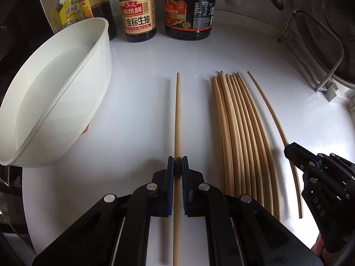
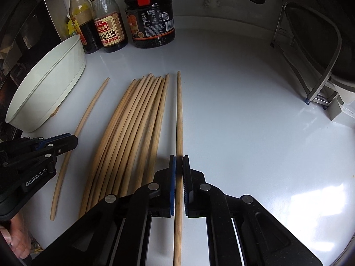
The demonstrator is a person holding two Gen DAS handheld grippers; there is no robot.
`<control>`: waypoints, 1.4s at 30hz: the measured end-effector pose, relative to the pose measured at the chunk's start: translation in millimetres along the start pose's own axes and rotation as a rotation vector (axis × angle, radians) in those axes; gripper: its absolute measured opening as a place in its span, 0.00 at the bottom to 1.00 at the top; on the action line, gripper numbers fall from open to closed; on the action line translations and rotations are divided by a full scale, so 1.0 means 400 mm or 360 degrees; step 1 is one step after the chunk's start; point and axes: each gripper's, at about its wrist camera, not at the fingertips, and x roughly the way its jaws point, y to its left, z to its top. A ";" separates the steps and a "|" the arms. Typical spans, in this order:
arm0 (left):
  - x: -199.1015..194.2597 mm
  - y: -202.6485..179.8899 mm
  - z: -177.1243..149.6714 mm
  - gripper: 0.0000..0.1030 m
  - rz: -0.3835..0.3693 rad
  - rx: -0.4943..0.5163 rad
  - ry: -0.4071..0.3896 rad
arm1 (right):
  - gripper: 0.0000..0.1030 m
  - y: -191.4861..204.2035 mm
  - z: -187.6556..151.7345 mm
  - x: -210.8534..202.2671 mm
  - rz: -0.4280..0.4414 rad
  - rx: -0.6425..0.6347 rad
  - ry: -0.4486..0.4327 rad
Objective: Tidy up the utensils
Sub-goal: 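Close the right gripper on one chopstick while the left gripper grasps another, then carry both held chopsticks over the white water basin and lower them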
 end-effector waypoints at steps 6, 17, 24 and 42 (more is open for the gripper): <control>-0.074 0.023 0.035 0.07 -0.0062 -0.0011 -0.0073 | 0.06 0.012 0.031 -0.063 -0.0004 0.0039 -0.0043; -0.299 0.236 0.168 0.07 -0.0071 -0.0139 -0.0343 | 0.06 0.207 0.204 -0.186 0.0156 -0.0018 -0.0258; -0.307 0.442 0.206 0.07 0.0066 -0.0186 -0.0359 | 0.06 0.415 0.325 -0.141 0.0319 -0.0115 -0.0266; -0.065 0.650 0.244 0.07 -0.0003 -0.0166 -0.0050 | 0.06 0.681 0.443 0.138 0.0389 -0.0085 0.0138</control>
